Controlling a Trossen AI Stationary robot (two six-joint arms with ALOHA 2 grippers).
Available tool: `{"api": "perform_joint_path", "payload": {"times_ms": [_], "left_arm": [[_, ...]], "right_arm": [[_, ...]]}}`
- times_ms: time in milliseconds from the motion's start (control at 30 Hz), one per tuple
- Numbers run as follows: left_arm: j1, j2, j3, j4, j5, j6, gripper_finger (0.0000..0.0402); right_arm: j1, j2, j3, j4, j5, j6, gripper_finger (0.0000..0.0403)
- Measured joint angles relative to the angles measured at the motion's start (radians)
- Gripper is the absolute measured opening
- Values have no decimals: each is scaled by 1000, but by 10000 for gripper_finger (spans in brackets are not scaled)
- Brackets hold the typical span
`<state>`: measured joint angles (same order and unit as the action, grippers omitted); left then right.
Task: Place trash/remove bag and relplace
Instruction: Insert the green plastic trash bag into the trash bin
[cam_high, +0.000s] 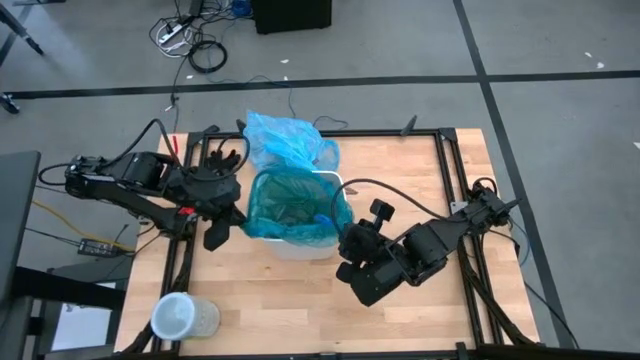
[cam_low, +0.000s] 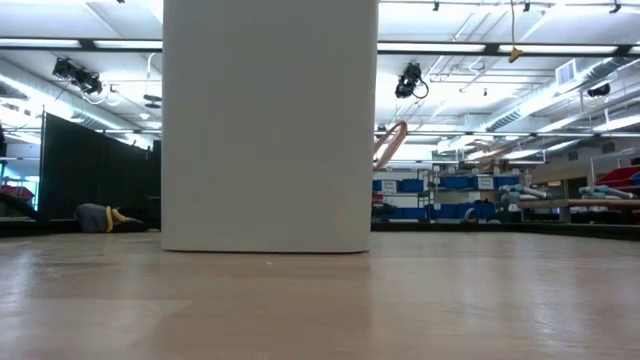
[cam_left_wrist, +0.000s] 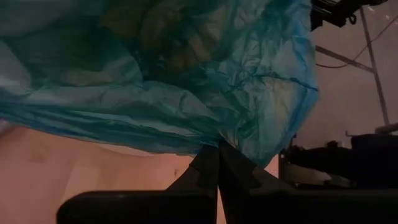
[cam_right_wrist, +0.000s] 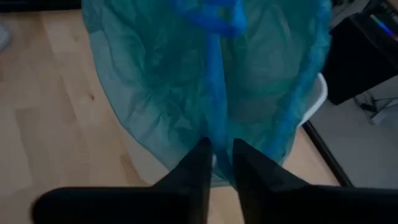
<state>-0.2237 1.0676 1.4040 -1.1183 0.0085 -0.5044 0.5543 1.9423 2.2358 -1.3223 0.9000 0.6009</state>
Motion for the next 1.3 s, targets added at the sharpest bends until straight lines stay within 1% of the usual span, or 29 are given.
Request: {"api": "perform_joint_path", "payload": {"times_ms": [133, 267, 333, 433, 500, 567, 600, 667, 733, 800, 867, 967, 1067, 1200, 1300], "left_arm": [[0, 0, 0, 1, -16, 1, 8], [0, 2, 0, 2, -16, 5, 8], [0, 3, 0, 4, -17, 5, 8], [0, 6, 0, 7, -31, 6, 8], [-1, 11, 0, 9, -42, 6, 8], [-1, 13, 0, 8, -46, 6, 8], [-2, 14, 0, 9, -49, 6, 8], [-2, 19, 0, 19, -50, 6, 8], [-4, 24, 0, 36, -49, 6, 8], [-10, 32, 0, 42, -50, 6, 8], [-18, 33, 0, 60, -50, 6, 8], [-27, 37, 0, 71, -51, 6, 8], [-27, 41, 0, 76, -53, 6, 8], [-29, 39, 0, 76, -58, 4, 8], [-29, 40, 0, 76, -64, 3, 8]], "right_arm": [[-7, 0, 27, 4, -30, -18, 100], [-1, 0, 90, 11, -19, -88, 140], [7, -2, 122, 21, -1, -121, 154], [16, -37, 105, 58, -12, -155, 166], [24, -49, 105, 31, -49, -131, 170], [35, -50, 105, -12, -52, -71, 171], [40, -50, 104, -34, -37, -53, 170], [45, -50, 104, -64, 41, -36, 167], [40, -50, 104, -64, 127, -62, 164], [18, -54, 104, -48, 160, -111, 163], [-17, -56, 104, -11, 134, -162, 163], [-72, -56, 104, 44, 25, -227, 168], [-125, -56, 104, 48, -56, -237, 171], [-161, -68, 107, 36, -91, -253, 170], [-166, -86, 120, 40, -87, -283, 168]]}}
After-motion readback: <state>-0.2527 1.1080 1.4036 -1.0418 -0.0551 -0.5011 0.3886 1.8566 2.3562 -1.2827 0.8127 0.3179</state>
